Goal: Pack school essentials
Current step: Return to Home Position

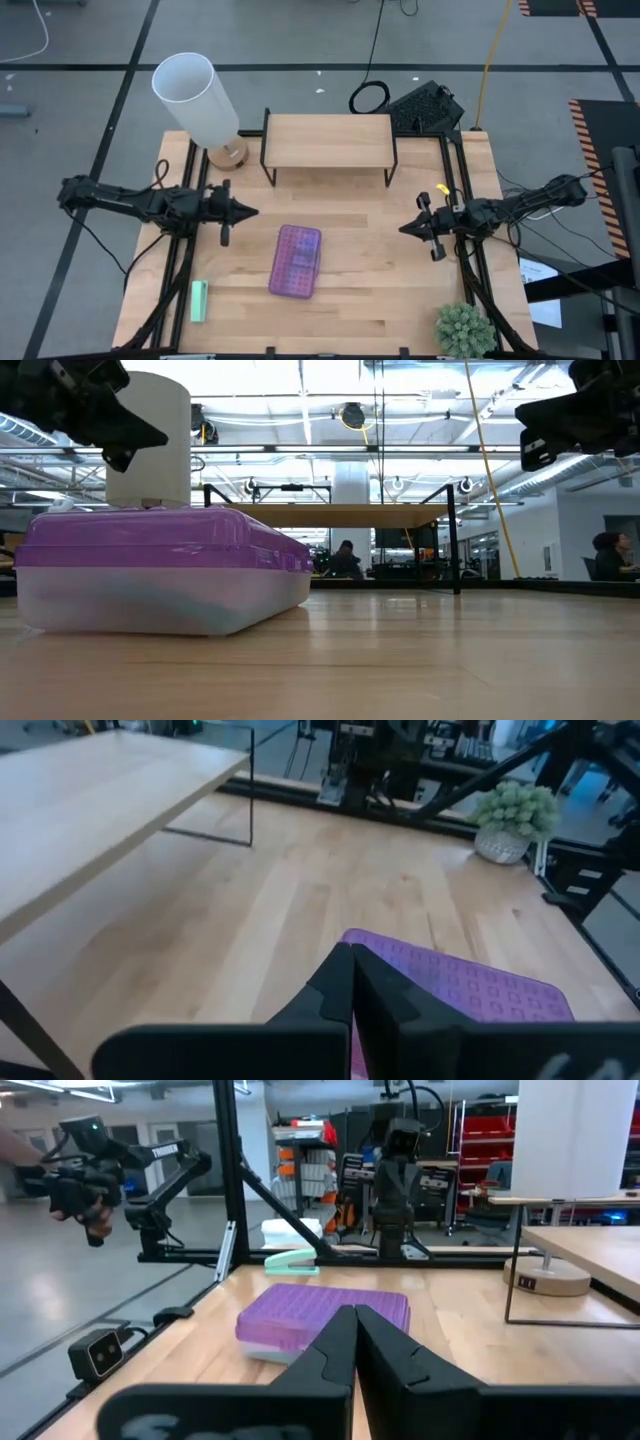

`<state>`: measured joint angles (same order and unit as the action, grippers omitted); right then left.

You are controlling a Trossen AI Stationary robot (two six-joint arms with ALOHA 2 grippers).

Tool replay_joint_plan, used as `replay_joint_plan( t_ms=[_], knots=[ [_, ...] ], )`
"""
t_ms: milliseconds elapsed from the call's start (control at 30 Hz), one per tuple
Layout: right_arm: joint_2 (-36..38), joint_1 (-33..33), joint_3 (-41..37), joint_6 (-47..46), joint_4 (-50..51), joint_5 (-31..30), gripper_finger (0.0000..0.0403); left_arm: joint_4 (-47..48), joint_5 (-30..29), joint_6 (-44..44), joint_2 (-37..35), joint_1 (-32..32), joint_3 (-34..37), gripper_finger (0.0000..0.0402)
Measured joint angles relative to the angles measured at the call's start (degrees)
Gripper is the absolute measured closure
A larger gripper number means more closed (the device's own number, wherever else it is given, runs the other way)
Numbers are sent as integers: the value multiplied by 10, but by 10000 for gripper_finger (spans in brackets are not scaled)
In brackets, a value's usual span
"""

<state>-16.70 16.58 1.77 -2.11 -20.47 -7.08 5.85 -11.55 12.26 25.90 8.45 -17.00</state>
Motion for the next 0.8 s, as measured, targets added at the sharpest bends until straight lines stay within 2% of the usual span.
replay_joint_plan(
  t_ms=[400, 633, 800],
  knots=[
    [53, -5, -1, -7, 57, 11, 403, -2, -5, -49, -99, -3, 59, 400],
    [91, -24, -2, -15, 81, 10, 403, -67, -5, -48, -152, -5, 119, 401],
    [128, -35, -2, -12, 126, 10, 403, -78, -5, -47, -184, -5, 141, 401]
  ],
)
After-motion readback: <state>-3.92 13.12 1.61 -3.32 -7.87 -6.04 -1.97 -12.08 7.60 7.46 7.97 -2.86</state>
